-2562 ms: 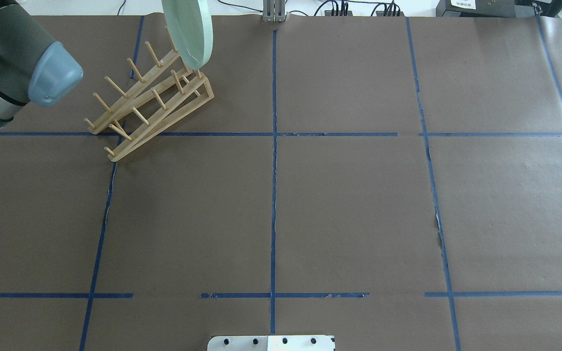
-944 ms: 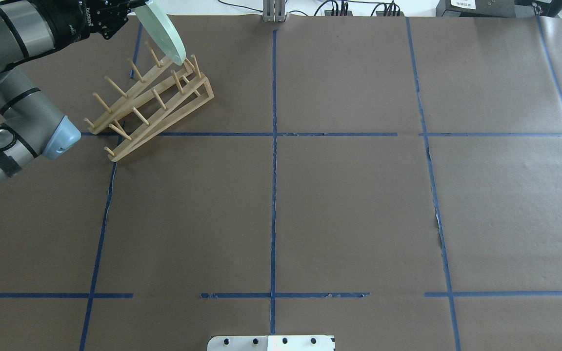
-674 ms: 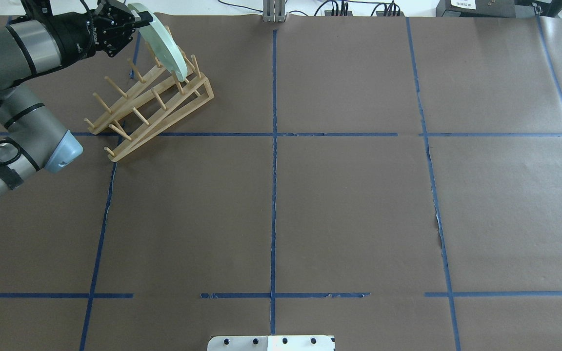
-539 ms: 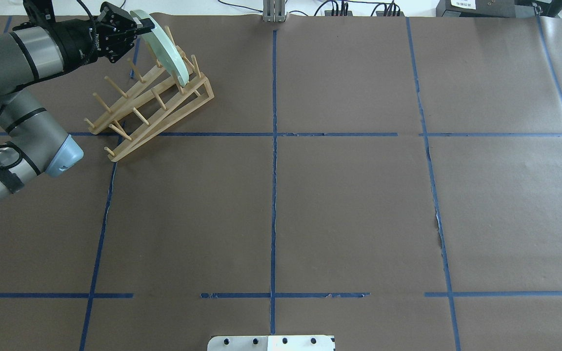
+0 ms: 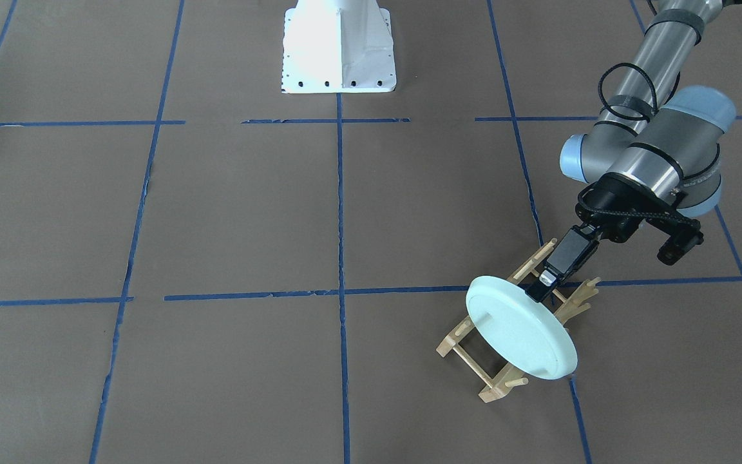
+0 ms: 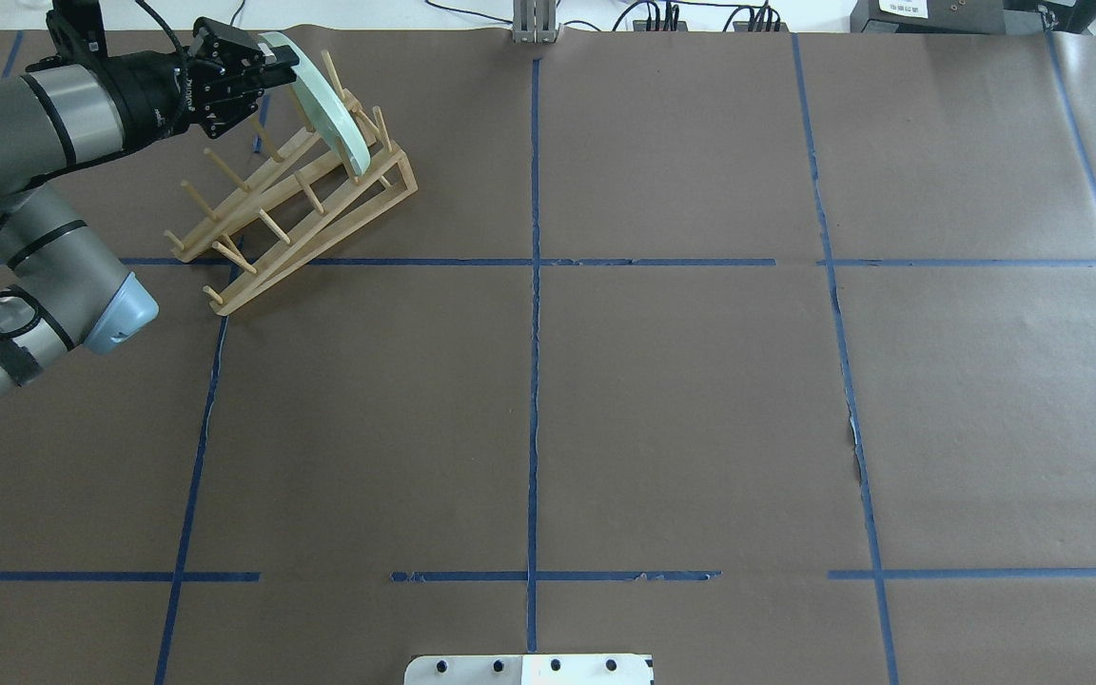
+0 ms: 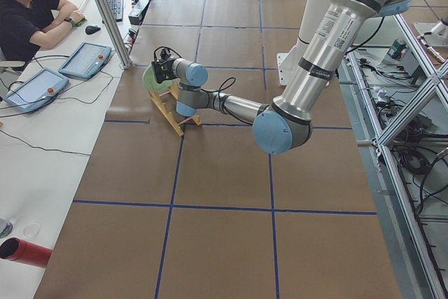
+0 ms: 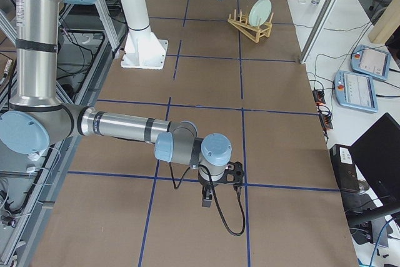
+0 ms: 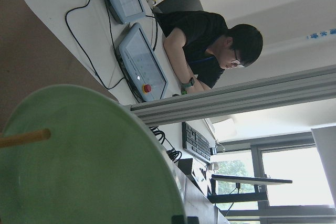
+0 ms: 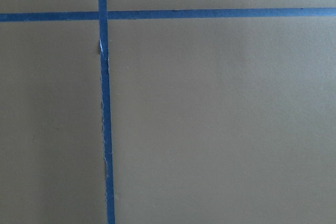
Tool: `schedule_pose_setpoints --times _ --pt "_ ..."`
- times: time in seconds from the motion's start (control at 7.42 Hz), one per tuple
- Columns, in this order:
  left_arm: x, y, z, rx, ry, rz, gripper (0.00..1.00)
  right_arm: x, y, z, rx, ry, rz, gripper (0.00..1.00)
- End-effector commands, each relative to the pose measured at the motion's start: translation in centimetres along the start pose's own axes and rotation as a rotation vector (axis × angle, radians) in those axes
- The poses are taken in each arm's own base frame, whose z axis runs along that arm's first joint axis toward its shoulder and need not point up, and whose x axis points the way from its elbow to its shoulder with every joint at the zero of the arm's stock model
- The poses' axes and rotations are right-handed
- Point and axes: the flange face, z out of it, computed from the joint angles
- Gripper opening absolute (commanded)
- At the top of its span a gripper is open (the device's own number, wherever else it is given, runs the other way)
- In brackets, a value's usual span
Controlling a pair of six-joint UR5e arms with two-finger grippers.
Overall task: Place plate on rack
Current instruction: 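Lower the upright plate with the left gripper into the rack slots, then open the left gripper and pull it back from the plate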
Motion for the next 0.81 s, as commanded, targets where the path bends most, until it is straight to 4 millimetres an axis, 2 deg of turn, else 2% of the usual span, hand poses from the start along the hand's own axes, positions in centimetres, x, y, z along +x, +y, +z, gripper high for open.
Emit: schedule_pose_setpoints --times 0.0,0.13,0.27,0.4,0.54,0.67 --pt "0.8 -0.5 0.2 0.016 -0.031 -0.003 1.0 0.0 0.0 0.0 -0.001 0.0 -0.001 1.0" --pt "1.5 -1.4 0.2 0.022 -0.091 -0.013 1.0 0.0 0.0 0.0 0.0 0.0 0.0 1.0" --pt "2.0 -2.4 -0.3 -0.062 -0.208 -0.025 1.0 0.0 0.0 -0.1 0.002 0.0 -0.001 1.0" --pt "3.4 -3.3 -1.0 -0.117 -0.308 0.014 1.0 0.0 0.0 -0.1 0.002 0.0 -0.001 1.0" --pt "3.4 -3.5 -1.6 -0.153 -0.411 0.078 1.0 0.0 0.0 0.0 0.0 0.0 0.0 1.0" --pt "1.6 -4.7 -3.8 -0.201 -0.553 0.133 1.0 -0.1 0.0 0.0 0.0 0.0 -0.002 1.0"
